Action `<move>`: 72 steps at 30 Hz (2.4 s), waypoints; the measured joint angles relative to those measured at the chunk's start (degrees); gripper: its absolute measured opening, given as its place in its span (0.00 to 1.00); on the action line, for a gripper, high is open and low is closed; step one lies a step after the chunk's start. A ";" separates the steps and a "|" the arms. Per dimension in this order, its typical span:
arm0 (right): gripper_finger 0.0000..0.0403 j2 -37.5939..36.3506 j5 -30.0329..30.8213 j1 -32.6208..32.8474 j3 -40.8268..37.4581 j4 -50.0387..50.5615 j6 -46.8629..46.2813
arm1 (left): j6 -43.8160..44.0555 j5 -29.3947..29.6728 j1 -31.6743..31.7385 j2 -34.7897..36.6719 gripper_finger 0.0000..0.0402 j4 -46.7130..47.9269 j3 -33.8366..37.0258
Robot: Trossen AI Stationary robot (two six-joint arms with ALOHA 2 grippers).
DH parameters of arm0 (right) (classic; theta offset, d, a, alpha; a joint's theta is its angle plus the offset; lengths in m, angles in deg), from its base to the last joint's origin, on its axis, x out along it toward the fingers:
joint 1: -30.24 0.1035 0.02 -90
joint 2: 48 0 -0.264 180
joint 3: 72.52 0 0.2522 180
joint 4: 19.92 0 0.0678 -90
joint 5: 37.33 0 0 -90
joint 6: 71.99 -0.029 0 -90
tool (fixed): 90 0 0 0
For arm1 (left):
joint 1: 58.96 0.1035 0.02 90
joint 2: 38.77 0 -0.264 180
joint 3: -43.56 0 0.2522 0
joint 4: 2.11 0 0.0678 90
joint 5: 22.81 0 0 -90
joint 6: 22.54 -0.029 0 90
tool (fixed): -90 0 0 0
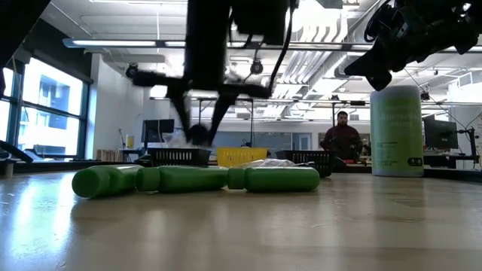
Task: Pick & Place Travel size toiletries
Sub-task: Put the blue shave cream bottle into the yellow bin, then put the cotton pack into the top left black bin
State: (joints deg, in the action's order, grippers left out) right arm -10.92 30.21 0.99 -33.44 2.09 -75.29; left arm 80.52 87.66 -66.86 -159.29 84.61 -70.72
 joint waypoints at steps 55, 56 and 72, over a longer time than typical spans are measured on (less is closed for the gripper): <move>0.01 0.00 -0.04 0.02 -0.02 -0.12 0.09 | -44.78 3.94 21.54 -6.17 0.32 -5.88 -15.99; 0.01 0.00 -0.03 0.01 -0.02 -0.15 0.09 | -44.82 3.89 21.77 -6.17 0.32 -5.82 -15.99; 0.01 0.00 -0.02 0.01 -0.02 -0.17 0.08 | -44.78 2.34 21.77 -6.17 0.55 -5.96 -15.99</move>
State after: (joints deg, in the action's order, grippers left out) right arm -10.92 30.19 0.99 -33.46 1.92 -75.21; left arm 35.74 90.00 -45.09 -165.46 78.65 -86.71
